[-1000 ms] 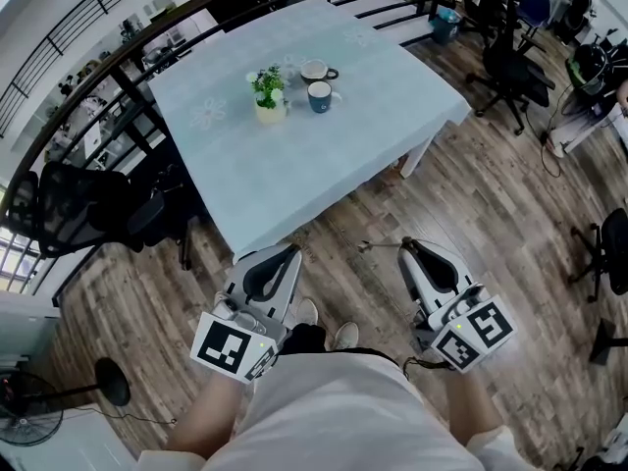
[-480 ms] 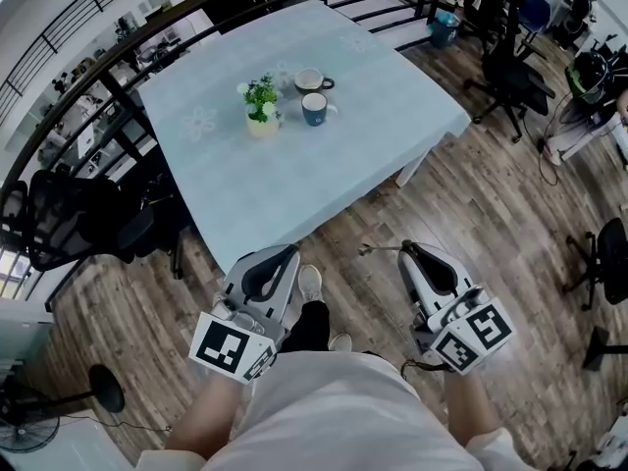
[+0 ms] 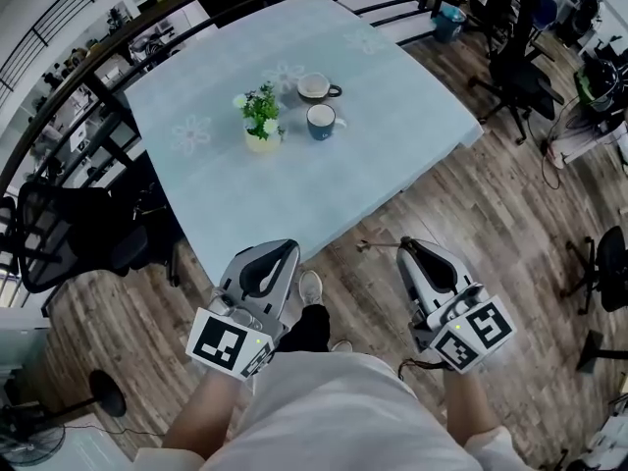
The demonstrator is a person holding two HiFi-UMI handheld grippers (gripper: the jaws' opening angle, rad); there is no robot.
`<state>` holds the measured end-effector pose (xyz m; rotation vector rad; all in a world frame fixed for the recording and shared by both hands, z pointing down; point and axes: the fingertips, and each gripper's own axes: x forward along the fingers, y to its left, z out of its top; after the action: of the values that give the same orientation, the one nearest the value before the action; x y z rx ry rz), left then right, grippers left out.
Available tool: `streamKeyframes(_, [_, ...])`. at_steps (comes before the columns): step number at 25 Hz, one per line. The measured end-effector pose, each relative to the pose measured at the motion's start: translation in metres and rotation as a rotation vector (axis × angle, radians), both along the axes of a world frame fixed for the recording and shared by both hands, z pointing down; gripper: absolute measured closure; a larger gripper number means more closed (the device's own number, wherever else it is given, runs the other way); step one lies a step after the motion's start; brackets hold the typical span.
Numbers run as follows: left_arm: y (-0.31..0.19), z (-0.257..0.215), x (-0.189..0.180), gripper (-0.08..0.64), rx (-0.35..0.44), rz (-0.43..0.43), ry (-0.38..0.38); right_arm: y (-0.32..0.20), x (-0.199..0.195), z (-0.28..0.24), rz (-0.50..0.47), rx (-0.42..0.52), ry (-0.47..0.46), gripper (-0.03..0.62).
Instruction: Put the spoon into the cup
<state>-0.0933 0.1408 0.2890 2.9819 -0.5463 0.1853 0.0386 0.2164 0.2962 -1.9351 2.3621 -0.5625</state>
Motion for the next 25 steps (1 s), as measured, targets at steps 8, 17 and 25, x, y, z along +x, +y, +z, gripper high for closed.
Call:
streamKeyframes(8, [-0.078,0.008,0.01,0.541,-0.025,0.007,-0.005,-0.079,0.011,0.008,0.001,-0.033,-0.002,0.535])
streamKeyframes(17, [-0.152,0.013,0.021,0.541,-0.045,0.018,-0.009,-0.153,0.025,0.013,0.016,-0.054,0.006,0.535])
streamKeyframes(25, [-0.186,0.016,0.022,0.541,-0.061,0.022,-0.008,-0.192,0.031,0.016,0.029,-0.062,0.011,0.535])
